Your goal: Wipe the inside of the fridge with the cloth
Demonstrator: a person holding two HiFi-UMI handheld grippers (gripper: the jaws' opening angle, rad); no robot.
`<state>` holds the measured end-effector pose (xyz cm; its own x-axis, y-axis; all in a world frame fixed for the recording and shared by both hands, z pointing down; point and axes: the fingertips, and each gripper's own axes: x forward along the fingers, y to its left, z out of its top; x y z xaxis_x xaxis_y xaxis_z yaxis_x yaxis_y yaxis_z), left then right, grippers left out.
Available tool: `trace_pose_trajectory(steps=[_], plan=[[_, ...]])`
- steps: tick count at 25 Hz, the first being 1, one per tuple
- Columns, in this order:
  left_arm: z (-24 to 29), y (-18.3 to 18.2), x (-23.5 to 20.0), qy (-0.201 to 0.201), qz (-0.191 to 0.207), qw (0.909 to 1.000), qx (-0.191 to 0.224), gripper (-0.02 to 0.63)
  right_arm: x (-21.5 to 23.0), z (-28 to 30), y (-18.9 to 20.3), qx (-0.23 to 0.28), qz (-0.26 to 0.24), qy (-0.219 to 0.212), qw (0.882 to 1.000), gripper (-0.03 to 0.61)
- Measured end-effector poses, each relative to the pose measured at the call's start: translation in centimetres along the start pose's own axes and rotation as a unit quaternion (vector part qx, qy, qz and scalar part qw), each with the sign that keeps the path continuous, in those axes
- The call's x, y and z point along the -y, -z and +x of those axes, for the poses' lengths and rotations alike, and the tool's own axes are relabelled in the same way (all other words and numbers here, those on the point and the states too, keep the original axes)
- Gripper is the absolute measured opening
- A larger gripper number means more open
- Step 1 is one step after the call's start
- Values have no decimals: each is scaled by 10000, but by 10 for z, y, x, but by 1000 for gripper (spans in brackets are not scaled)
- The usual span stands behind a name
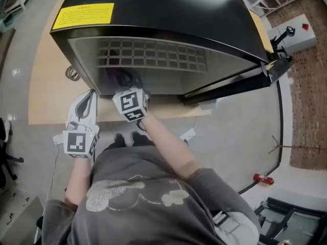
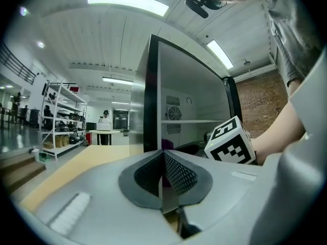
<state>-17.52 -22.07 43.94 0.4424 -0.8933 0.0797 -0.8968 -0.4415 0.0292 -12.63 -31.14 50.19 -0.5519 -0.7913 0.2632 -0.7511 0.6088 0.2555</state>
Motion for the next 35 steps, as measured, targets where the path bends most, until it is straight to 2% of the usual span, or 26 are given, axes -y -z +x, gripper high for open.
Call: trace_pose_trajectory(steps=[6,19,24,29,35], plan=[[-3,12,-12,-3,-16,10000,-56,18,-17,6,-5,32,-69,-309,9995,41],[-1,13,10,-234,-28,9996,-158,17,-60,-65,-11,361,88,-1055,9937,41],[-3,20,19,-304,-93,9991,-287,18,-46,-46,9,12,139,-918,9957,41],[1,24,25,-251,-85,9991,-335,18,-34,-17,22,-310,-24,-857,9958,41],[8,29,27,-194,-93,9990,-404,17,-11,-9,45,-803,-123,-534,9953,41]])
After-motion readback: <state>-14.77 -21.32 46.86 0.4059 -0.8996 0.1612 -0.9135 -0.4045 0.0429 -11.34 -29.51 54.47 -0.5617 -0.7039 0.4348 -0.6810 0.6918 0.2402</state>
